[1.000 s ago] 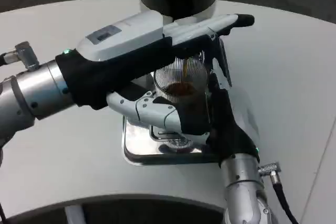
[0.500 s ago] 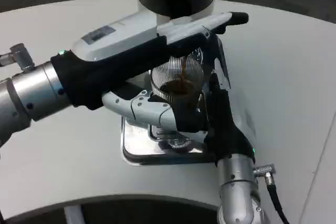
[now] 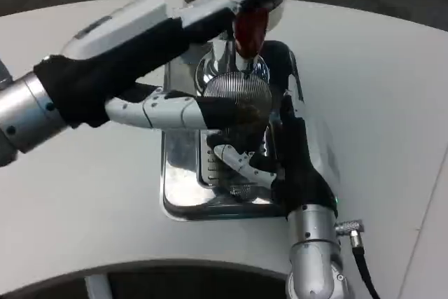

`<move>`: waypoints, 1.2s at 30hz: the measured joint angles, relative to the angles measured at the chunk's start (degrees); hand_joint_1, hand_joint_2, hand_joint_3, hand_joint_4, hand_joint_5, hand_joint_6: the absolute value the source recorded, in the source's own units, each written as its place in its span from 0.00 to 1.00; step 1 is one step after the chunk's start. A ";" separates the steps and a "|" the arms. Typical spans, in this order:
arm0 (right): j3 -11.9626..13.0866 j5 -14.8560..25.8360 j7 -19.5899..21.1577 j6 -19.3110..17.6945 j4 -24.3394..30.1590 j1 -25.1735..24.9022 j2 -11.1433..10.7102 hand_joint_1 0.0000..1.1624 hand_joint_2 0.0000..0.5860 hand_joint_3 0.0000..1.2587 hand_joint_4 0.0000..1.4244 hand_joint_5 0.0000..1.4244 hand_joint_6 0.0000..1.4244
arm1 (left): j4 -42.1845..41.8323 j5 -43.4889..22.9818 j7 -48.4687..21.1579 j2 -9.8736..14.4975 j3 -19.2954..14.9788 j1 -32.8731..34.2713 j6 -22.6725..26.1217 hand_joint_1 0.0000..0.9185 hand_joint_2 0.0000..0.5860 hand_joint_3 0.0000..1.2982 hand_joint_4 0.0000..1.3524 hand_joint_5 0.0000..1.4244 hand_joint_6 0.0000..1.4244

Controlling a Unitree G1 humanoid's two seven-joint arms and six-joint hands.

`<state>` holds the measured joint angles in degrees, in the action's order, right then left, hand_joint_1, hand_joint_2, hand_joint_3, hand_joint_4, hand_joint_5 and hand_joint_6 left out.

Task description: Grasp the cup under the faucet to collect the drink, then remove the cup.

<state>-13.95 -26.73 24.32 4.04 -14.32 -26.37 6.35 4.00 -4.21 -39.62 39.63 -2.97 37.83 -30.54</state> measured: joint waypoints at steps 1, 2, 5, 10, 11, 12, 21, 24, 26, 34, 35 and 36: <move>-0.05 0.02 0.21 -0.28 -0.32 -0.04 0.00 0.69 0.31 0.00 0.04 0.02 0.06 | 0.04 -0.15 0.30 -0.07 -0.61 -0.41 0.02 0.00 0.20 0.00 0.00 0.02 0.00; -0.08 0.03 0.37 -0.50 -0.63 -0.08 0.00 0.70 0.30 0.00 0.04 0.03 0.06 | 0.04 -0.37 0.54 -0.08 -0.91 -0.74 0.04 0.00 0.20 0.00 0.00 0.02 0.00; -0.05 0.62 0.80 -1.56 -1.63 -0.40 -0.05 0.71 0.30 0.00 0.04 0.03 0.07 | 0.09 -1.38 0.64 -0.12 -1.38 -1.85 0.46 0.00 0.20 0.00 0.00 0.02 0.00; 0.04 1.45 1.31 -3.33 -3.80 -1.57 -0.20 0.72 0.30 0.00 0.06 0.04 0.08 | 0.10 -2.06 0.64 -0.13 -1.88 -2.73 0.78 0.00 0.21 0.00 0.00 0.02 0.00; 0.04 1.53 1.45 -3.58 -4.09 -1.75 -0.22 0.72 0.30 0.00 0.06 0.04 0.08 | 0.09 -2.26 0.65 -0.13 -2.08 -2.96 0.82 0.00 0.21 0.00 0.00 0.02 0.00; 0.04 1.66 1.50 -3.90 -4.40 -1.92 -0.24 0.72 0.30 0.00 0.07 0.05 0.09 | 0.06 -2.51 0.66 -0.14 -2.38 -3.25 0.87 0.00 0.21 0.00 0.00 0.01 0.00; 0.32 2.72 3.30 -7.30 -8.44 -4.00 -0.48 0.79 0.33 0.17 0.28 0.27 0.37 | -0.57 -4.19 0.71 -0.18 -3.55 -4.28 1.85 0.00 0.21 0.00 0.00 0.01 0.00; 1.04 4.35 4.31 -9.46 -10.41 -4.92 -0.58 0.85 0.35 0.31 0.40 0.45 0.63 | -0.75 -4.26 0.71 -0.18 -4.35 -4.79 2.00 0.00 0.21 0.00 0.00 0.01 0.00; 1.12 4.51 4.68 -10.42 -11.06 -5.06 -0.60 0.91 0.34 0.38 0.45 0.54 0.76 | -1.01 -4.27 0.71 -0.18 -4.60 -4.90 2.13 0.00 0.21 0.00 0.00 0.01 0.00; 1.26 4.42 8.86 -12.26 -12.10 -5.51 -0.65 0.95 0.21 0.51 0.58 0.68 0.93 | -1.84 -4.32 0.69 -0.16 -4.82 -6.08 3.25 0.00 0.21 0.00 0.00 0.01 0.00; 1.10 4.37 9.00 -12.31 -12.05 -5.50 -0.65 0.96 0.19 0.52 0.59 0.69 0.94 | -2.00 -4.32 0.69 -0.16 -4.82 -6.12 3.30 0.00 0.22 0.00 0.00 0.01 0.00; 1.02 4.36 9.32 -12.31 -12.01 -5.50 -0.65 0.96 0.19 0.52 0.59 0.69 0.95 | -2.28 -4.33 0.70 -0.16 -4.89 -6.24 3.36 0.00 0.22 0.00 0.00 0.01 0.00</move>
<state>-12.92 -22.37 33.64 -8.27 -26.33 -31.86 5.70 1.72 -8.54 -38.93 39.47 -7.86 31.59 -27.19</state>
